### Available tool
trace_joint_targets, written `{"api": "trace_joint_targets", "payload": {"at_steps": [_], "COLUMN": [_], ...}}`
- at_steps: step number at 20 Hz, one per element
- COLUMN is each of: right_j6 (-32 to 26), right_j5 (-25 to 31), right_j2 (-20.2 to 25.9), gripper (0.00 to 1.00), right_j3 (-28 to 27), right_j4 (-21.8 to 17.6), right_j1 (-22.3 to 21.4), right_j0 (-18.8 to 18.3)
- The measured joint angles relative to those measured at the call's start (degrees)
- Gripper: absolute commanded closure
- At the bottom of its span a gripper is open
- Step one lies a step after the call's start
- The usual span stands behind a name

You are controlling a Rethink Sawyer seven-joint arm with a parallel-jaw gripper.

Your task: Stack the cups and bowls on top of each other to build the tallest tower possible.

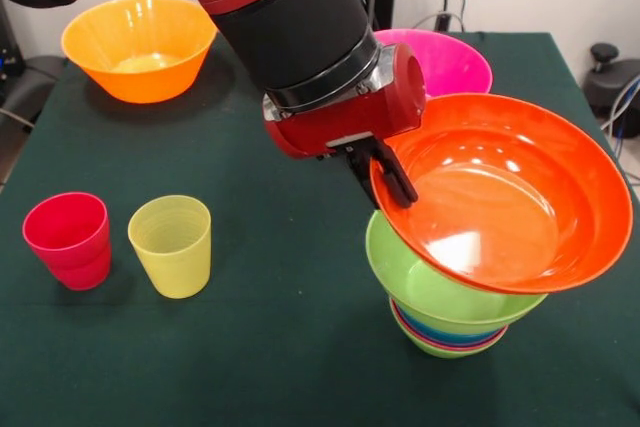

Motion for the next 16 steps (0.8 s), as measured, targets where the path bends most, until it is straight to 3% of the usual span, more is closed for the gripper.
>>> {"api": "trace_joint_targets", "payload": {"at_steps": [16], "right_j6": [0.0], "right_j5": [-1.21], "right_j2": [2.92], "gripper": [1.0], "right_j3": [2.02], "right_j4": [-2.79], "right_j1": [0.09], "right_j0": [-3.04]}}
